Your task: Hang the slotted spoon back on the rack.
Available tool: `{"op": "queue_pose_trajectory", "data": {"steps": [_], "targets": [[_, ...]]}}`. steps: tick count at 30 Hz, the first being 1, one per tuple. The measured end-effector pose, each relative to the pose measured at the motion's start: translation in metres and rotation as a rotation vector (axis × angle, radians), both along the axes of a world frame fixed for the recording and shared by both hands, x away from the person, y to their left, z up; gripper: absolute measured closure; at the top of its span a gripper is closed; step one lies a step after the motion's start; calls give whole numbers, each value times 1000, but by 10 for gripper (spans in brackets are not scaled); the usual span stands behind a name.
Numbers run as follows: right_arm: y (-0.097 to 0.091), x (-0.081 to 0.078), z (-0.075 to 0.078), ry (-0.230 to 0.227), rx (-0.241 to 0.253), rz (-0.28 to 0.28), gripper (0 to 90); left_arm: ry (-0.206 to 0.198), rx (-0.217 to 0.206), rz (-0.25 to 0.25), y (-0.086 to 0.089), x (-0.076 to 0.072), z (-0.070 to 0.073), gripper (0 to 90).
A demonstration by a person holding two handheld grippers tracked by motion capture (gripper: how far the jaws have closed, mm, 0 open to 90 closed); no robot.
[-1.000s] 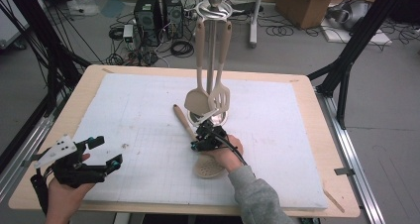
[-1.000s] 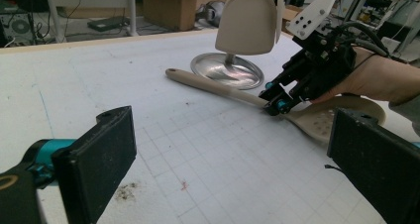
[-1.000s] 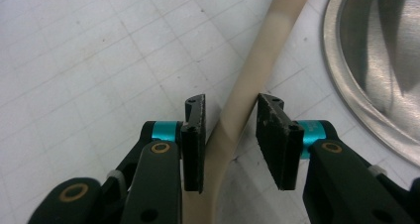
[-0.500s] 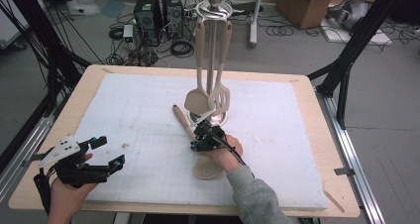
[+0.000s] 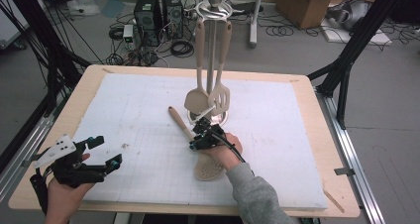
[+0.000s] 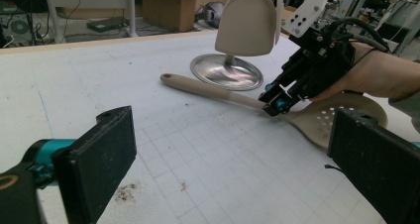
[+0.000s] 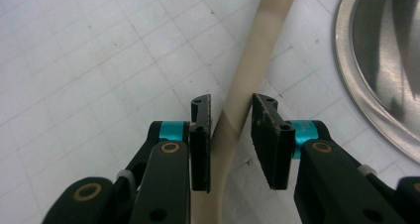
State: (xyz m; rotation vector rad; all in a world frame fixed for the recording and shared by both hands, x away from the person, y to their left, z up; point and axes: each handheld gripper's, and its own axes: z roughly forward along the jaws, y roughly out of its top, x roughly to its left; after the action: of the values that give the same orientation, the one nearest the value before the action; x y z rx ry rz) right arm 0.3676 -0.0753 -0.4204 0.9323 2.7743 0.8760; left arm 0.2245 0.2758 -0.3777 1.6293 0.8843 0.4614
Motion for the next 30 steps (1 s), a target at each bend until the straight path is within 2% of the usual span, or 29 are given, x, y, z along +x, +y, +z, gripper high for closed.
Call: {"op": "queue_pose_trajectory", "data": {"steps": [10,17,30], "targets": [[0,1,0,8,5,-5,713,3,7,-6,-2,1,-1,54],[-3,3,1,46,69,-11,736,6,1,-2,-1,1,-1,54],[-4,4,5,92,107,14,762,7,3,-3,0,1,-2,54]]}}
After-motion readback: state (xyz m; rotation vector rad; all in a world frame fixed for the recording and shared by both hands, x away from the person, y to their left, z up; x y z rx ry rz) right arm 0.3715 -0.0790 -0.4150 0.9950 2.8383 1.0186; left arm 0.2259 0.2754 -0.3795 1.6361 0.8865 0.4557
